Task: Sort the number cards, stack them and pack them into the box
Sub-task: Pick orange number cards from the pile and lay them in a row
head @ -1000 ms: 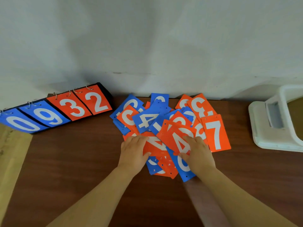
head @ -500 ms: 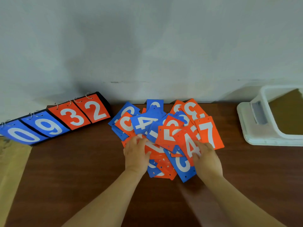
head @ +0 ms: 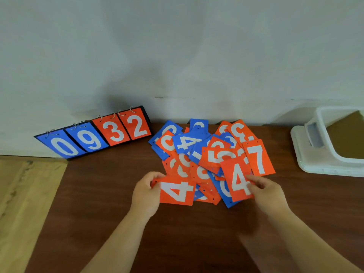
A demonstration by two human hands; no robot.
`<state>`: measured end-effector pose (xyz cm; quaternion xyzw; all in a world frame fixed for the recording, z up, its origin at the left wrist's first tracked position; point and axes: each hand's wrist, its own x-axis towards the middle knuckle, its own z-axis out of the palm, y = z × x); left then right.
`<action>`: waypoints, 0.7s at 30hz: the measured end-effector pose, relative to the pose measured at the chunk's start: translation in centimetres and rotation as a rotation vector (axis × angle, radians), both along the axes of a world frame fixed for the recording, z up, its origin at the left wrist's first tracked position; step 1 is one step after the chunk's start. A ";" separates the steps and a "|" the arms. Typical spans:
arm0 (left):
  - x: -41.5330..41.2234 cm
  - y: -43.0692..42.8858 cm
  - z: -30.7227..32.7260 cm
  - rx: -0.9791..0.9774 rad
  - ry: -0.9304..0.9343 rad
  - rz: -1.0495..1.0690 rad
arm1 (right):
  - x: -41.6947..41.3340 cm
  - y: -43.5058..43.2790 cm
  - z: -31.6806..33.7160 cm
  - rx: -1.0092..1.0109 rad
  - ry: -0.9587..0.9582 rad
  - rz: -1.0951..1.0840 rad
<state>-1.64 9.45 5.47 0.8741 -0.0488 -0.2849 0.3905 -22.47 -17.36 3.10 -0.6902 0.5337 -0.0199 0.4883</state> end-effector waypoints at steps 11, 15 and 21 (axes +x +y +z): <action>-5.3 8.7 -0.4 0.008 0.073 0.031 | -7.5 5.0 2.6 0.064 -0.085 0.026; -8.0 7.7 1.1 0.018 0.081 -0.034 | -10.2 6.9 3.5 0.112 -0.133 0.070; -14.0 3.3 4.7 -0.113 0.098 -0.105 | -11.9 9.4 6.3 0.165 -0.199 0.297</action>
